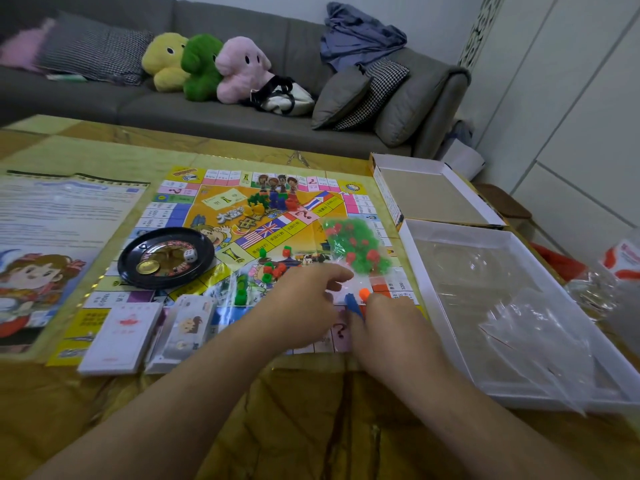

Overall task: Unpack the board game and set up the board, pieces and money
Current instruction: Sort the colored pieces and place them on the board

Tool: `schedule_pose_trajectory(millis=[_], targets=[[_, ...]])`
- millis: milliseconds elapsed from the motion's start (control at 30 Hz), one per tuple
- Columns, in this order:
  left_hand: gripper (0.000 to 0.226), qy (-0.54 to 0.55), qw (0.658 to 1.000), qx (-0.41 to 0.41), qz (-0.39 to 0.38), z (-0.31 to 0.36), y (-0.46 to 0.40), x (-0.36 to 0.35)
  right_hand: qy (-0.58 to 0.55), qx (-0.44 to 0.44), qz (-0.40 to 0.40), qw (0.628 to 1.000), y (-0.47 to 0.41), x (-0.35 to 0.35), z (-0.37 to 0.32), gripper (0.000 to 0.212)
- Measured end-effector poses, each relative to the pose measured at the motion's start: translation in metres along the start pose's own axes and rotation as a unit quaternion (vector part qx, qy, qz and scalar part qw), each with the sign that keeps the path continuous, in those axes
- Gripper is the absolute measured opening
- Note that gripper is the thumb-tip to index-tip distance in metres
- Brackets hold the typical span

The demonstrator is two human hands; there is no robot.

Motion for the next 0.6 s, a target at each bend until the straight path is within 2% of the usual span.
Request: schedule_pose_trajectory(millis=[67, 167, 200, 267, 367, 500, 600], targets=[[0.053, 0.037, 0.999, 0.011, 0.031, -0.007, -0.001, 0.021, 0.012, -0.007, 0.009, 1.000, -0.001, 0.009, 0.000, 0.031], [0.039, 0.043, 0.995, 0.029, 0.089, -0.024, 0.001, 0.061, 0.015, 0.012, 0.028, 0.999, -0.006, 0.018, -0.005, 0.013], [0.033, 0.031, 0.993, 0.035, 0.107, -0.031, 0.002, 0.072, 0.007, 0.032, 0.028, 0.999, -0.008, 0.018, -0.010, 0.015], [0.028, -0.008, 0.990, 0.052, 0.132, -0.048, 0.005, 0.087, -0.020, 0.100, 0.002, 0.995, -0.014, 0.008, -0.028, 0.036], [0.030, -0.053, 0.987, 0.079, 0.130, -0.066, 0.012, 0.092, -0.048, 0.192, -0.033, 0.980, -0.023, -0.008, -0.055, 0.055], [0.028, -0.105, 0.985, 0.067, 0.118, -0.069, 0.019, 0.088, -0.055, 0.267, -0.002, 0.962, -0.032, -0.015, -0.081, 0.046], [0.027, -0.130, 0.986, 0.052, 0.084, -0.068, 0.021, 0.081, -0.044, 0.288, 0.005, 0.957, -0.035, -0.023, -0.092, 0.043]])
Point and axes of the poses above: each hand's wrist, its own y-axis away from the middle knuckle, its own x-axis out of the back of the hand, z = x × y, the point moved 8 cm from there along -y, towards the middle knuckle, and after that the axes turned 11 degrees about x, right-handed, at the moved point
